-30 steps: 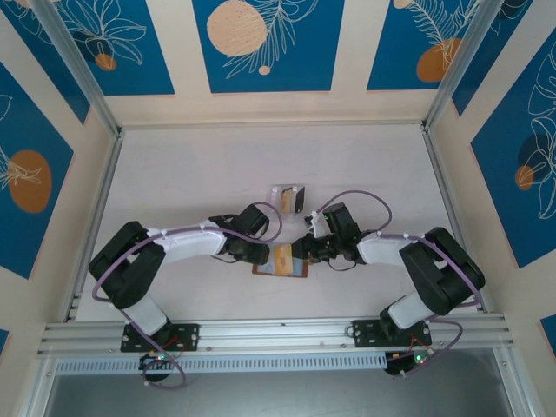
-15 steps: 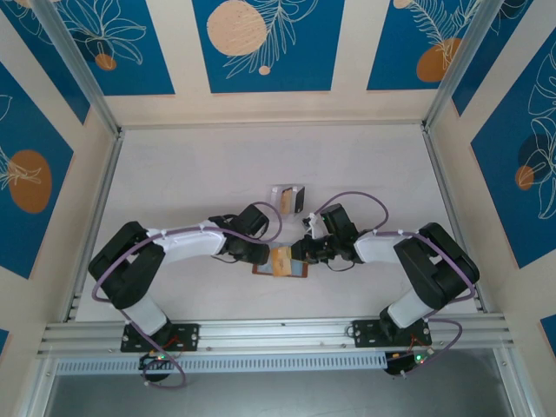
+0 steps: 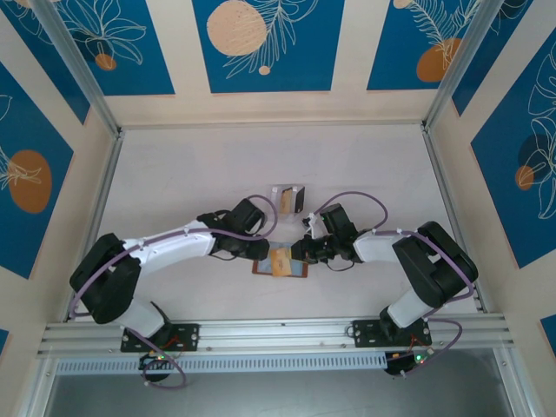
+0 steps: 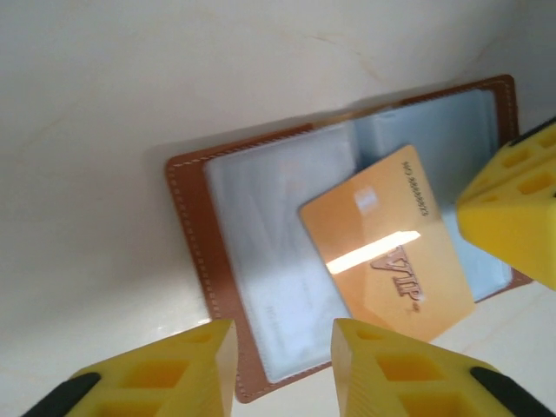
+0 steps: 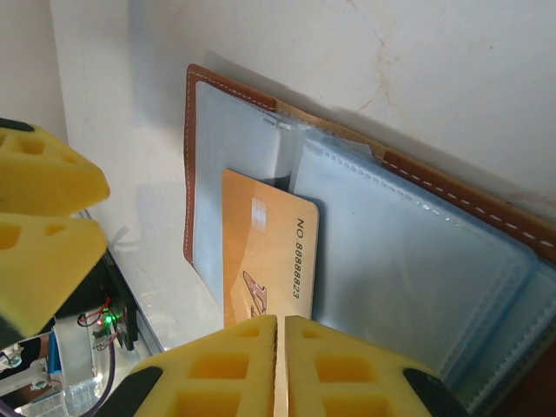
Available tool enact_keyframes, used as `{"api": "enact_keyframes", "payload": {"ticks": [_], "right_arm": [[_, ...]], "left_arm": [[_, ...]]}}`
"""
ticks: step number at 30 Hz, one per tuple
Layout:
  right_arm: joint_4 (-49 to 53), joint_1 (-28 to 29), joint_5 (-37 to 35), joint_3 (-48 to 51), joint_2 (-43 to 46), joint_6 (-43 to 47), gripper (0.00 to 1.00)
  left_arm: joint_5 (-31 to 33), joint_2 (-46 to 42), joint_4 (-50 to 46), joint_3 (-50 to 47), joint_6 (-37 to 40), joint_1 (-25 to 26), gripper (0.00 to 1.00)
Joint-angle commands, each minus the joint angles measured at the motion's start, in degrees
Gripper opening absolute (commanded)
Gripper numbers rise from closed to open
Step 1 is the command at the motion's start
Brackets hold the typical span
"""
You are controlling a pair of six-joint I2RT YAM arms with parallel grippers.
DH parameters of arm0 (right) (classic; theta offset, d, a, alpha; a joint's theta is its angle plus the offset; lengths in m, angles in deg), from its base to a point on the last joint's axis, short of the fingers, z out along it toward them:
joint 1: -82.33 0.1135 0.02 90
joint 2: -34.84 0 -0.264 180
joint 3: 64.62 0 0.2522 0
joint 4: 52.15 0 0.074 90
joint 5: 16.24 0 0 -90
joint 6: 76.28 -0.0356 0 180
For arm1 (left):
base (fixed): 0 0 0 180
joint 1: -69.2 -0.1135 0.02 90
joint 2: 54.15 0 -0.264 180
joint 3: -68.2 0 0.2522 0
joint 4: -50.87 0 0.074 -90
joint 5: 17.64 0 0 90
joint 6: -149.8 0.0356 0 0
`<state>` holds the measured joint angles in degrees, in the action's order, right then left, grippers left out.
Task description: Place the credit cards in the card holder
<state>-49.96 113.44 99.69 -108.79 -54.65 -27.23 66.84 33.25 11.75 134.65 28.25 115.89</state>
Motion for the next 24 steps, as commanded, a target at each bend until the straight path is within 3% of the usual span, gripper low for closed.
{"api": "enact_keyframes", "payload": {"ticks": [1, 12, 19, 24], "right_arm": [[0.4, -0.2, 1.0, -1.1, -0.4, -0.2, 0.15], [2.1, -0.2, 0.7, -1.9, -0.5, 0.5, 0.18], [4.8, -0.2, -0.7, -2.5, -0.1, 1.9, 0.31], [6.1, 0.2, -0.6, -3.6, -0.9, 2.8, 0.34]], "left_arm": [[-5.0, 2.6, 2.9, 2.2, -0.4, 1.0, 0.29], [-6.2, 10.6, 6.3, 4.1, 0.0, 1.3, 0.23], [-3.4, 13.8, 7.5, 0.7, -1.9, 1.2, 0.21], [-3.0, 13.9, 8.8, -2.5, -3.3, 1.2, 0.21]]}}
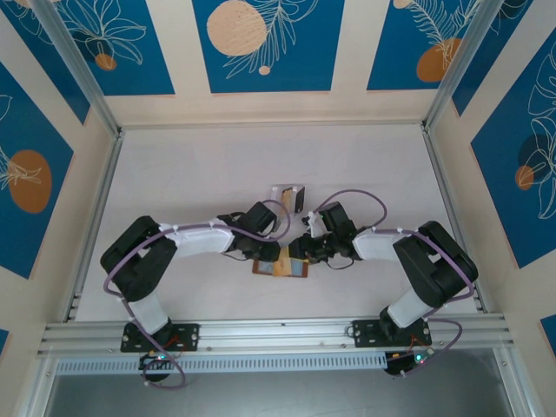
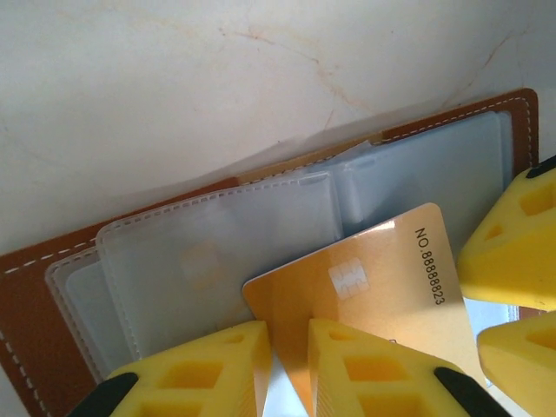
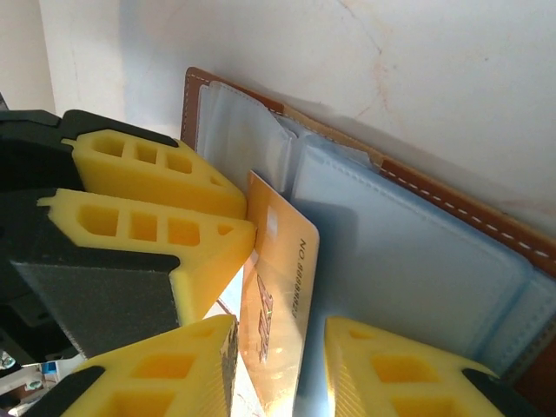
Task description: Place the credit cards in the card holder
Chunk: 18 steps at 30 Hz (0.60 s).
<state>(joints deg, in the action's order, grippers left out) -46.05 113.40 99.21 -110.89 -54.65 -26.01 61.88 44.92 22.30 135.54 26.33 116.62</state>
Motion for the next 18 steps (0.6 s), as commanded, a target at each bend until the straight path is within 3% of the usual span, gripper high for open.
{"api": "enact_keyframes", "payload": {"ticks": [1, 5, 8, 14, 18], "right_arm": [[2.4, 0.5, -0.1, -1.8, -1.3, 1.6, 0.34], [2.3, 1.7, 0.3, -2.8, -2.7, 1.4, 0.34], [2.2, 2.5, 0.7, -3.2, -2.9, 1.4, 0.27], [2.6, 2.6, 0.8, -3.0, -1.5, 1.3, 0.0], [3.5, 1.8, 0.4, -2.2, 0.7, 1.6, 0.0]], "left_arm": [[2.0, 2.2, -1.4, -3.9, -1.6, 0.5, 0.21], [2.1, 1.9, -0.9, -4.7, -1.8, 0.5, 0.21], [2.2, 1.8, -0.7, -5.0, -1.9, 0.5, 0.21], [1.6, 0.5, -0.7, -5.0, -1.8, 0.5, 0.22], [-1.0, -5.1, -0.5, -5.6, -1.5, 0.1, 0.32]]}}
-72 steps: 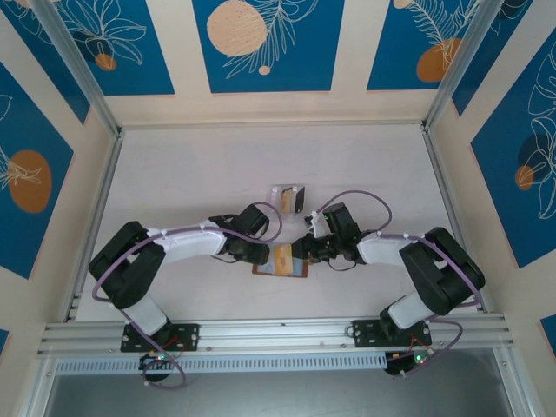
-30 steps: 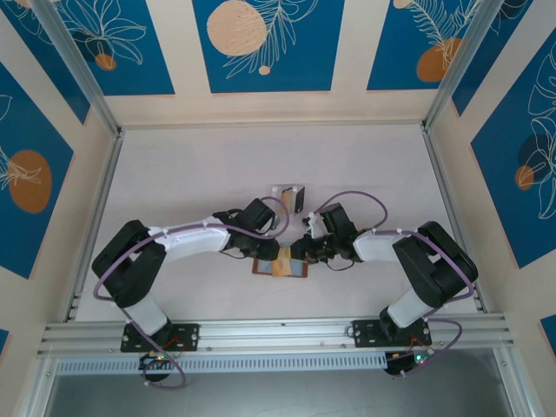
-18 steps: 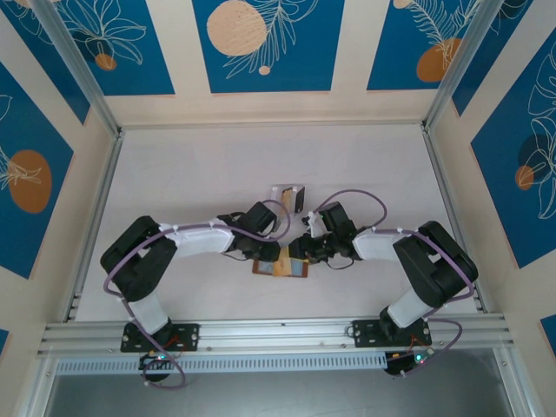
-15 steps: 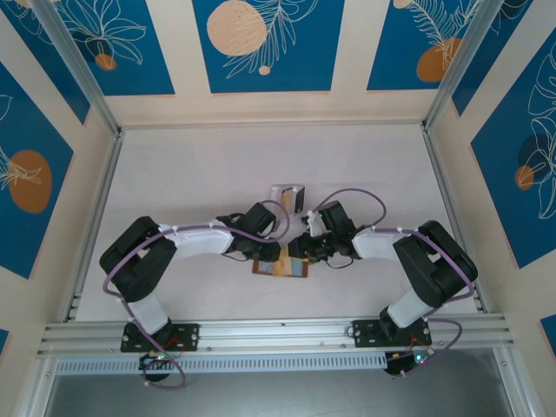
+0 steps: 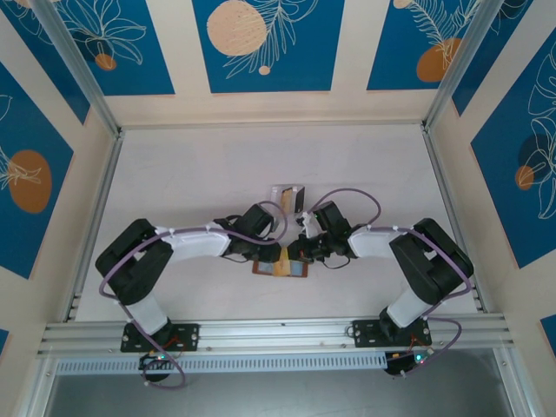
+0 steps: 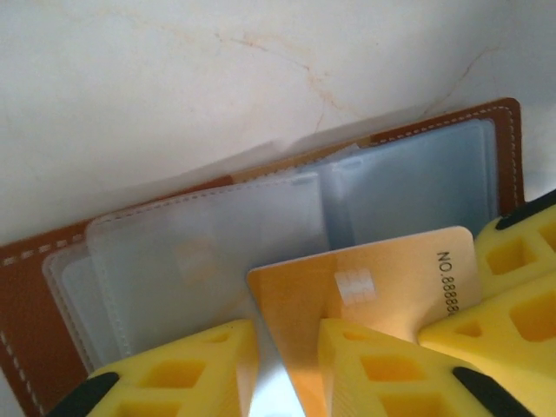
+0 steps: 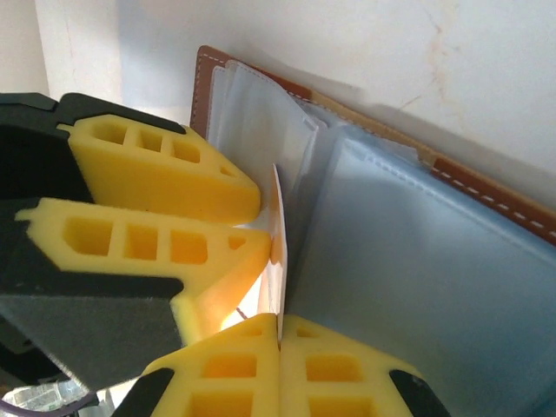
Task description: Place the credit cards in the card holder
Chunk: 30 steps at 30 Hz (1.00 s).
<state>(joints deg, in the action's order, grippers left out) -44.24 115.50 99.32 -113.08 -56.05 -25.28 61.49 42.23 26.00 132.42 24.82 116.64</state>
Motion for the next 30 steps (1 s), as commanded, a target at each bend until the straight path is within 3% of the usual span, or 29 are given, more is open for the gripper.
{"api": "enact_keyframes", "payload": {"ticks": [1, 6, 12, 23, 30], "right_arm": [[2.0, -0.6, 0.2, 0.2, 2.7, 0.9, 0.0], [1.5, -2.3, 1.4, 1.7, 6.6, 0.5, 0.0], [-0.2, -3.3, 2.0, 2.1, 8.2, -0.6, 0.0], [-7.9, -4.2, -1.6, 5.3, 7.1, -4.4, 0.0], [-10.6, -4.3, -3.3, 6.1, 5.8, -5.6, 0.0]], "left_arm": [[-1.1, -3.9, -4.4, -2.6, 0.3, -0.2, 0.35], [2.2, -9.9, -10.4, -2.0, 3.4, -0.7, 0.45], [7.5, -7.7, -15.3, 1.4, 7.0, -0.8, 0.51], [12.0, 0.1, -16.2, 4.9, 8.8, -0.9, 0.5], [11.8, 0.8, -14.3, 1.8, 7.7, -0.8, 0.43]]}}
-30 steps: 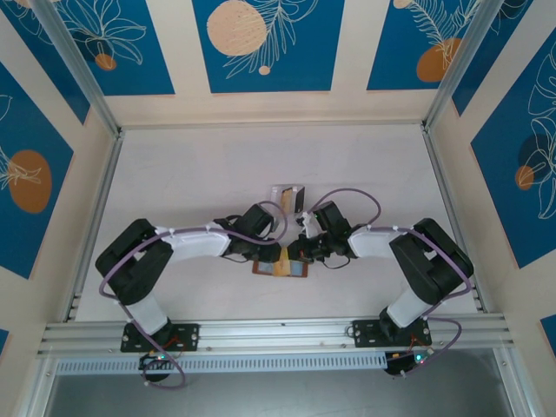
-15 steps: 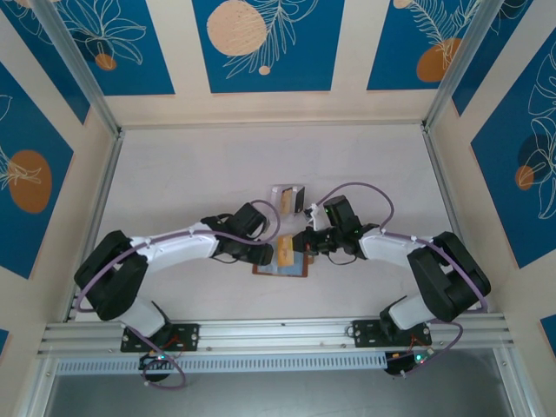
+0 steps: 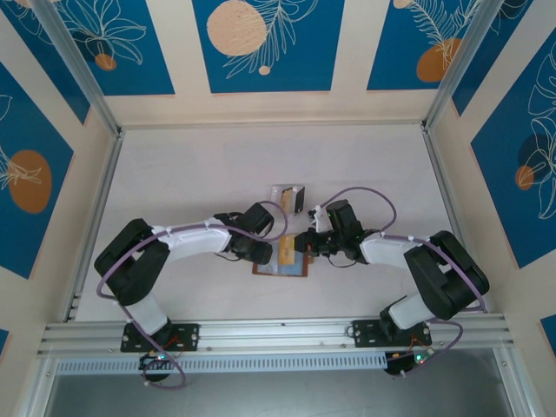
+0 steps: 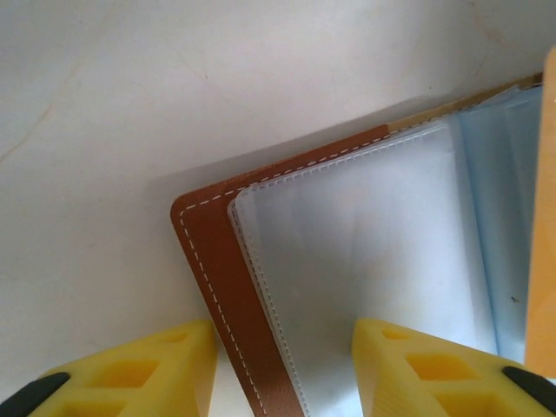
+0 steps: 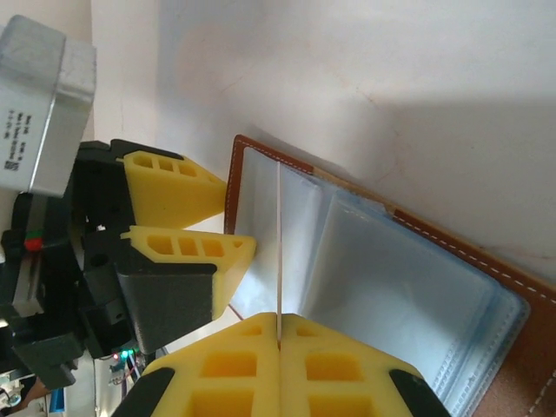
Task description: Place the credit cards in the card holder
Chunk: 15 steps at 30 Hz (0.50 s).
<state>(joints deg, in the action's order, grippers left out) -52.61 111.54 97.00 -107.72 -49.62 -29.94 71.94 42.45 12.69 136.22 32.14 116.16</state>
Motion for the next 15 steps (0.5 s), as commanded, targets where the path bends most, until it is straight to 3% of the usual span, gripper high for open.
{"api": "enact_keyframes", "payload": {"ticks": [1, 15], "right_arm": [[-2.7, -0.3, -1.2, 0.9, -0.8, -1.2, 0.0], [-8.9, -0.3, -2.0, 2.8, -2.4, -5.1, 0.0]], "left_arm": [[1.2, 0.5, -0.8, -2.4, 0.2, -0.3, 0.41], [0.1, 0.8, 0.9, -4.5, -0.9, 0.1, 0.37]]}}
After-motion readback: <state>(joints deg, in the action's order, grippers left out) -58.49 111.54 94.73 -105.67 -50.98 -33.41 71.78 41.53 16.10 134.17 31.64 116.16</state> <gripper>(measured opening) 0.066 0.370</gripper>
